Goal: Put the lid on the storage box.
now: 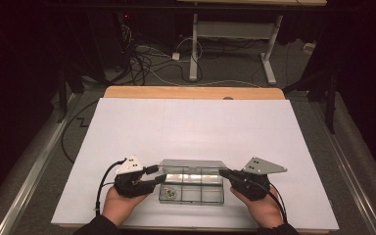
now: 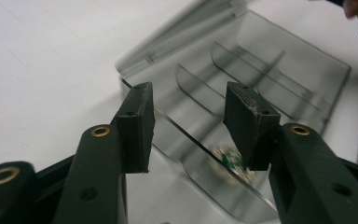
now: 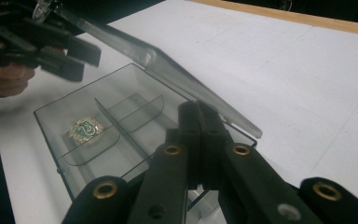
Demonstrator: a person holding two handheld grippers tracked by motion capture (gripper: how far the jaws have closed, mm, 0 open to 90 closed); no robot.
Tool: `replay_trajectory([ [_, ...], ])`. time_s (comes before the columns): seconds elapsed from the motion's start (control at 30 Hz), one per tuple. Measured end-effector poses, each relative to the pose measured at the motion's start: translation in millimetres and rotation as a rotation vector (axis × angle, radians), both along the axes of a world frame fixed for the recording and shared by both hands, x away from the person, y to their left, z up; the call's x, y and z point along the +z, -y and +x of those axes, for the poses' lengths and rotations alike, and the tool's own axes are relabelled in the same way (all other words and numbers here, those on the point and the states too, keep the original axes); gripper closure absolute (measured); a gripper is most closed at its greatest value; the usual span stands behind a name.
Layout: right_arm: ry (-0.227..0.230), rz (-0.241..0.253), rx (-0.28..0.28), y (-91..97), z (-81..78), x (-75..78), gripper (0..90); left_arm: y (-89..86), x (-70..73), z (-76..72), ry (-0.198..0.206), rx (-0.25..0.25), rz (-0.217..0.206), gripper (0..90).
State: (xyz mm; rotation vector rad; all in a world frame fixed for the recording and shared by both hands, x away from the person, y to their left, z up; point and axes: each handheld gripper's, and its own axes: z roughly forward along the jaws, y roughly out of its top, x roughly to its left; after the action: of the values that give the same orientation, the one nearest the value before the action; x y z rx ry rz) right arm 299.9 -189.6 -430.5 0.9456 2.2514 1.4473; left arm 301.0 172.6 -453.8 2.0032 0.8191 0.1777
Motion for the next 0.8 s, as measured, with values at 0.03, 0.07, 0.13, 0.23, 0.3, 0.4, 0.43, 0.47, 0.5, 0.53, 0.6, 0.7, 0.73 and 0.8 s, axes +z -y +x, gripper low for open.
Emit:
replay_trajectory([
  [0.03, 0.004, -0.006, 0.003, -0.5, -0.9, -0.2, 90.0, 1.4, -1.0, -4.0, 0.000, -0.008, 0.013, 52.0],
  [0.07, 0.002, -0.009, 0.005, -0.8, -2.3, -0.6, 90.0, 2.4, -1.2, -7.1, -0.001, -0.015, 0.017, 53.2],
  [0.13, -0.003, -0.011, 0.009, -0.3, -4.4, -2.1, 90.0, 4.1, 0.0, -10.6, 0.000, -0.024, 0.000, 59.0],
  [0.23, -0.012, -0.016, 0.009, 0.4, -6.8, -4.9, 90.0, 6.2, 2.4, -12.6, 0.021, -0.034, -0.009, 67.9],
  [0.3, -0.013, -0.019, 0.010, 0.7, -8.4, -6.4, 90.0, 7.1, 3.0, -13.3, 0.016, -0.051, -0.029, 74.0],
  [0.4, -0.018, -0.019, 0.009, 2.1, -10.7, -9.0, 90.0, 6.9, 3.2, -13.7, 0.020, -0.065, -0.046, 84.1],
  [0.43, -0.020, -0.022, 0.010, 2.7, -11.4, -10.0, 90.0, 6.7, 3.3, -13.6, 0.023, -0.068, -0.045, 86.9],
  [0.47, -0.025, -0.025, 0.008, 3.1, -12.4, -10.9, 90.0, 6.5, 3.1, -13.1, 0.020, -0.071, -0.044, 87.3],
  [0.5, -0.024, -0.028, 0.008, 3.5, -12.9, -11.8, 90.0, 6.4, 2.5, -12.5, 0.015, -0.073, -0.045, 87.3],
  [0.53, -0.027, -0.030, 0.009, 4.0, -13.4, -12.5, 90.0, 6.3, 1.9, -11.9, 0.012, -0.074, -0.044, 87.3],
  [0.6, -0.030, -0.031, 0.006, 4.5, -14.2, -13.7, 90.0, 6.4, 0.6, -11.1, 0.003, -0.076, -0.049, 87.3],
  [0.7, -0.032, -0.036, 0.008, 4.4, -14.6, -15.0, 90.0, 6.4, 0.2, -10.7, 0.000, -0.081, -0.055, 87.2],
  [0.73, -0.033, -0.037, 0.008, 4.1, -14.7, -15.3, 90.0, 6.4, 0.2, -10.8, -0.001, -0.083, -0.058, 87.2],
  [0.8, -0.034, -0.041, 0.010, 3.8, -14.8, -16.1, 90.0, 5.9, 0.3, -10.7, -0.003, -0.086, -0.065, 87.1],
])
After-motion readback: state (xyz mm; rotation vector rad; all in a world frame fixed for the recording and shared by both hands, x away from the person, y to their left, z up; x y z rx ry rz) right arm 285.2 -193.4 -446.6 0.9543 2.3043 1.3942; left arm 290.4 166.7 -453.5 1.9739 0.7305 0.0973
